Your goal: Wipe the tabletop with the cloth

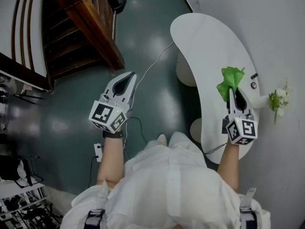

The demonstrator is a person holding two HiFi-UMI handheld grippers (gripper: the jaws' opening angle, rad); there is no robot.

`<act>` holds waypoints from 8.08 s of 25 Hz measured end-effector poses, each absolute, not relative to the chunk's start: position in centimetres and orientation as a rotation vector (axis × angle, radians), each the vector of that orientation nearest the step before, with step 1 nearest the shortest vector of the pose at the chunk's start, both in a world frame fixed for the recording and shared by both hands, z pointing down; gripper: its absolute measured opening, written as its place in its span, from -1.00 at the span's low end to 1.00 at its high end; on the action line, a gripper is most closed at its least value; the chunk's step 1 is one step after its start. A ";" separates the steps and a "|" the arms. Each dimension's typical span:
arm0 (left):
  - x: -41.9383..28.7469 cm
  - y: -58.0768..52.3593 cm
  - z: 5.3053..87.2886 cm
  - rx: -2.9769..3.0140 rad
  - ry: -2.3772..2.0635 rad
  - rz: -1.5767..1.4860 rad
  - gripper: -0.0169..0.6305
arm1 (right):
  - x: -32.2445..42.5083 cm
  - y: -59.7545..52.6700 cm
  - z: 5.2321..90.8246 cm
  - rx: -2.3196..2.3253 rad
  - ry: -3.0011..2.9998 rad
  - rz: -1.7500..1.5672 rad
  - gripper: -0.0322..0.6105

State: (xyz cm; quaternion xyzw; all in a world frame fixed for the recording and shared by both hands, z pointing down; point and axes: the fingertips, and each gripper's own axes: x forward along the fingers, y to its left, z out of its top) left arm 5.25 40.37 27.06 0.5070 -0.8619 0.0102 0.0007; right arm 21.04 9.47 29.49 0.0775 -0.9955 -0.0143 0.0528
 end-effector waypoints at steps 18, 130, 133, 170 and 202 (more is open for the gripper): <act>-15.1 24.3 26.6 1.865 -2.495 0.095 -0.89 | 2.3 -0.1 30.3 0.419 -3.036 0.087 -0.68; -48.0 -24.3 47.5 2.328 -1.546 0.305 -0.89 | -44.7 -30.9 59.3 0.833 -2.225 0.239 -0.68; -47.7 -24.1 47.7 2.337 -1.538 0.311 -0.89 | -45.5 -28.6 59.6 0.738 -2.267 0.229 -0.68; -19.1 -25.9 48.5 2.605 -1.012 0.446 -0.89 | 10.5 -23.5 60.5 1.667 -1.715 0.570 -0.68; -39.7 -17.6 49.8 2.379 -1.328 0.485 -0.89 | -17.0 -19.8 60.7 1.479 -1.915 0.542 -0.68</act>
